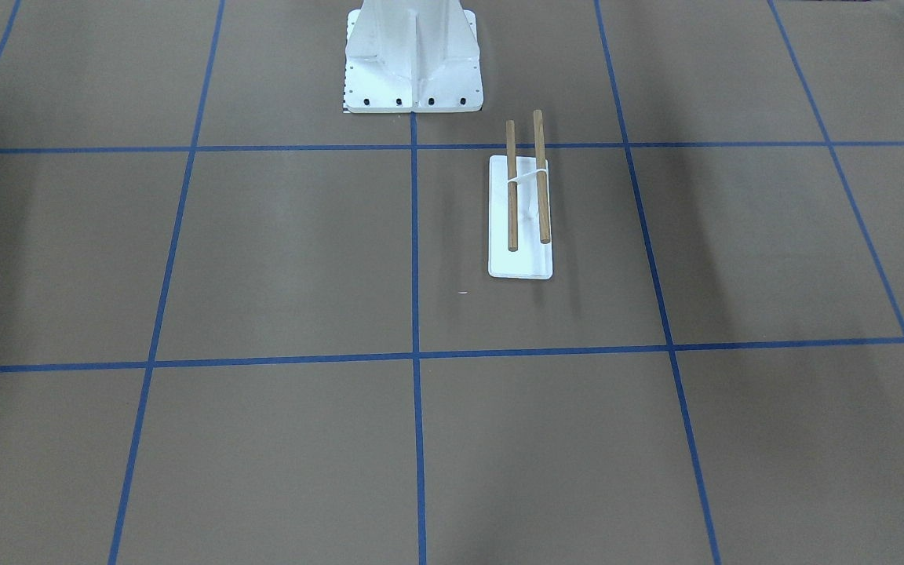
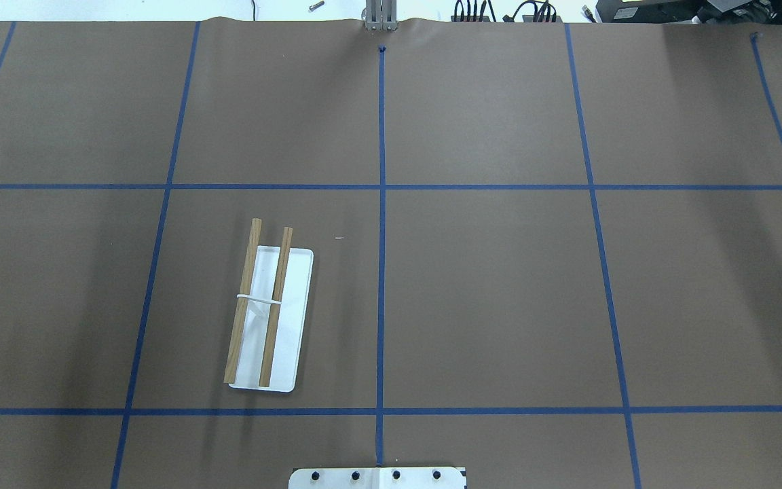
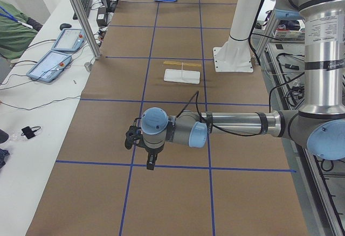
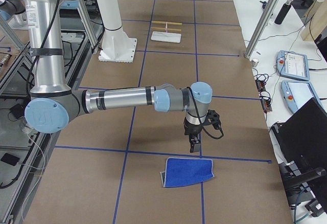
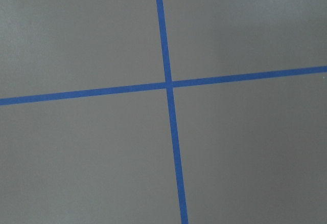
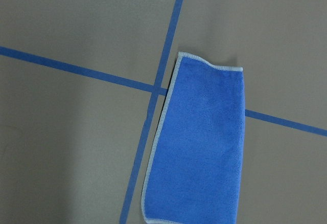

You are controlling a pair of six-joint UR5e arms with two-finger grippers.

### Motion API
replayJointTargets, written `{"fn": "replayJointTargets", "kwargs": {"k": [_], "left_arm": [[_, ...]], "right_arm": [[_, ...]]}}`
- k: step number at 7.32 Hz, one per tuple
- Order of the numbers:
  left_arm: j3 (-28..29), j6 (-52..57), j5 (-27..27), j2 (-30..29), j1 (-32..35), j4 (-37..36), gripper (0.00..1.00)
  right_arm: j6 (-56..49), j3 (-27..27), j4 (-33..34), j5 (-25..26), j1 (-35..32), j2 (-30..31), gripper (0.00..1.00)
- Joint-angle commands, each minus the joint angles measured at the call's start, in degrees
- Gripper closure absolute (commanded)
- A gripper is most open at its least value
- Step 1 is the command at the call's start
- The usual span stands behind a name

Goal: Hang towel on rack

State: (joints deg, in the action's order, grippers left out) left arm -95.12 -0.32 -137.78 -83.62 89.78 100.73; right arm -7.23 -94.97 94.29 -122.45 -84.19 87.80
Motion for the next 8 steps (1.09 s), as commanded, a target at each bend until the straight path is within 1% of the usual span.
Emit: {"fn": "replayJointTargets", "kwargs": {"k": [1, 2, 4, 5, 6, 8], "left_arm": [[-0.41, -0.03, 1.53, 0.64, -0.13, 0.17, 0.02], [-0.41, 0.06, 1.11, 0.39, -0.04, 0.43, 0.02], [-2.51, 0.06, 1.37, -1.01, -0.13, 0.61, 0.02], [-3.04, -0.29, 1.11, -2.76, -0.22, 1.57, 0.02], [-1.74, -0.73, 0.94, -4.96, -0.48, 1.84, 0.02], [-2.00, -1.00, 0.76, -5.16, -0.57, 3.76, 0.02]], "right_arm": [[-0.07, -0.04, -0.34, -0.25, -0.01, 0.09, 0.00], [-0.07, -0.04, -0.34, -0.60, -0.01, 0.09, 0.00], [0.28, -0.73, -0.42, -3.84, -0.01, -0.08, 0.00], [0.89, -2.48, -0.43, -3.85, 0.08, -0.08, 0.00], [0.99, -2.93, -0.43, -3.94, 0.08, -0.61, 0.00], [0.72, -0.49, -0.43, -3.85, 0.34, -0.79, 0.00]]}}
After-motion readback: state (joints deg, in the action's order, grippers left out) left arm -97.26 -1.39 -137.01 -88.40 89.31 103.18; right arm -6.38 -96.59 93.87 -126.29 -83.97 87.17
